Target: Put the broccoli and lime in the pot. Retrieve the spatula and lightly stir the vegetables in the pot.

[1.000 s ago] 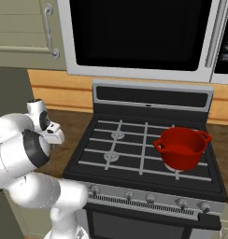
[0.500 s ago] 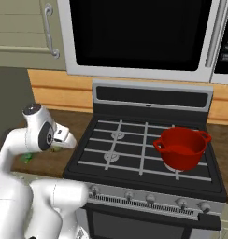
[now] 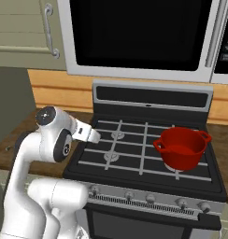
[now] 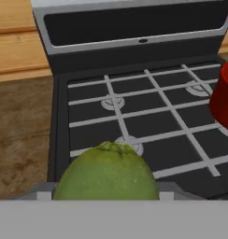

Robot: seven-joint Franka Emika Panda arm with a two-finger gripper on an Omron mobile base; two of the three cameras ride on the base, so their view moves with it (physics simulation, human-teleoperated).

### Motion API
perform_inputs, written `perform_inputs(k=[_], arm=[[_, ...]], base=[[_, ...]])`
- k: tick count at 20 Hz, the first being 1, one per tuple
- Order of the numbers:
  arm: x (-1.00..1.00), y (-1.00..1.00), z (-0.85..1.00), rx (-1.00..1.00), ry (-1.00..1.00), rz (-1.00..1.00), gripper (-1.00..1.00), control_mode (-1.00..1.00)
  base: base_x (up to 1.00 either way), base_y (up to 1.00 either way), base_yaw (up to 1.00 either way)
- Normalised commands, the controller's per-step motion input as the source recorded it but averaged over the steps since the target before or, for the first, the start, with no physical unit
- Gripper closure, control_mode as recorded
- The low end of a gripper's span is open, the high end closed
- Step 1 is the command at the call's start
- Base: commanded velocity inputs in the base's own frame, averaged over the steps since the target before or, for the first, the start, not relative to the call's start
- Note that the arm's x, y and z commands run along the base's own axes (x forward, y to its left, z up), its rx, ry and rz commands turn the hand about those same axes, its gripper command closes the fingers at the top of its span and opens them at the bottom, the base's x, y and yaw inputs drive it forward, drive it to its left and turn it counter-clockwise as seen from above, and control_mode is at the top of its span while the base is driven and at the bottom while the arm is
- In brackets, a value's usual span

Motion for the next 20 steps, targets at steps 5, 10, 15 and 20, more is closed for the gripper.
perform_inputs(k=[5,10,15,20], arm=[[0.00,-1.00,0.60,0.01,-0.14,-0.12,1.00,-1.00],[0.00,-1.00,0.09,0.00,-0.08,-0.11,1.00,-1.00],[0.02,-1.00,0.00,0.00,-0.01,-0.10,1.00,-1.00],[0.26,-1.00,0.00,0.00,0.00,-0.10,1.00,-1.00]], base=[[0.00,0.00,0.00],[0.00,0.00,0.00],[0.00,0.00,0.00],[0.00,0.00,0.00]])
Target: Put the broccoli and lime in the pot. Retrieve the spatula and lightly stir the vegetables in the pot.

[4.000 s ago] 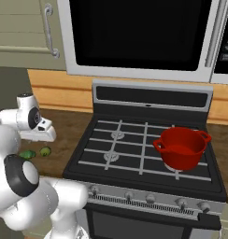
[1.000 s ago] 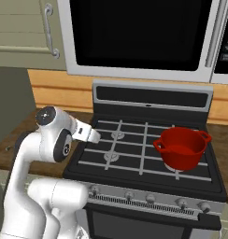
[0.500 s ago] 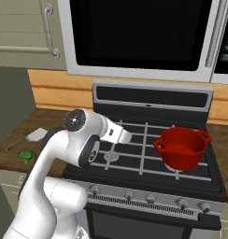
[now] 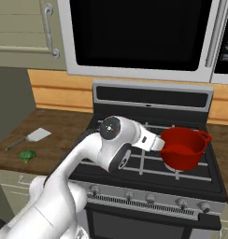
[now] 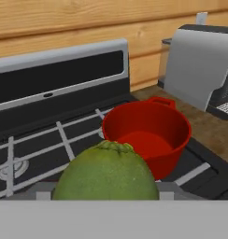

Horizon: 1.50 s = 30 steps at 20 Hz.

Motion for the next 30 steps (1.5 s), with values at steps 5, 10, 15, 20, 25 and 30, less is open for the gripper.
perform_inputs(k=[5,10,15,20,25,30], arm=[[0.58,-0.92,0.00,0.00,0.02,-0.05,1.00,-1.00],[0.51,-0.78,-0.16,0.02,0.03,-0.01,1.00,-1.00],[0.52,-0.59,-0.33,0.07,0.09,0.00,1.00,-1.00],[0.47,-0.46,-0.35,0.12,0.12,0.00,1.00,-1.00],[0.28,-0.22,-0.43,0.07,0.05,0.00,1.00,-1.00],[0.31,-0.03,-0.38,0.02,0.00,0.00,1.00,-1.00]], base=[[0.00,0.00,0.00],[0.00,0.00,0.00],[0.00,0.00,0.00],[0.00,0.00,0.00],[0.00,0.00,0.00],[0.00,0.00,0.00]])
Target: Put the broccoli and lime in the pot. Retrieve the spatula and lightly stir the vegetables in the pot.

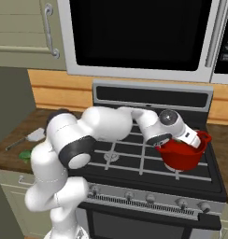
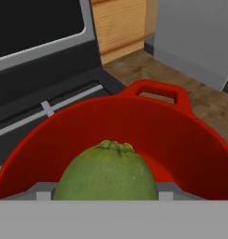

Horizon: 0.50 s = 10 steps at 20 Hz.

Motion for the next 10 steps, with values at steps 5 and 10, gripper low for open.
perform_inputs(k=[5,10], arm=[[0.09,0.00,-0.33,0.00,0.00,0.00,-1.00,-1.00],[0.00,0.00,-0.05,0.00,0.00,0.00,-1.00,-1.00]], base=[[0.00,0.00,0.00],[0.00,0.00,0.00]])
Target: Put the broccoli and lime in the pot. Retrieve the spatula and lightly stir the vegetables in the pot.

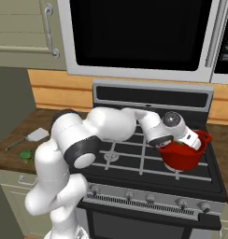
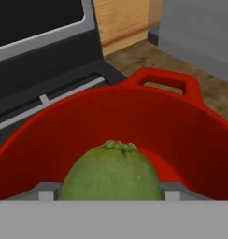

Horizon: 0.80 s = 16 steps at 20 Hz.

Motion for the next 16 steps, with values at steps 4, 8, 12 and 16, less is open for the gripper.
perform_inputs(k=[4,8,12,16], arm=[[0.06,0.00,0.05,0.00,0.00,0.01,-1.00,-1.00],[0.06,0.02,0.01,0.00,0.00,0.01,-1.00,-1.00],[-0.74,0.23,0.32,0.00,-0.17,0.02,-1.00,-1.00],[-0.99,0.56,0.29,0.00,-0.18,0.02,-1.00,-1.00]], base=[[0.00,0.00,0.00],[0.00,0.00,0.00],[0.00,0.00,0.00],[0.00,0.00,0.00]])
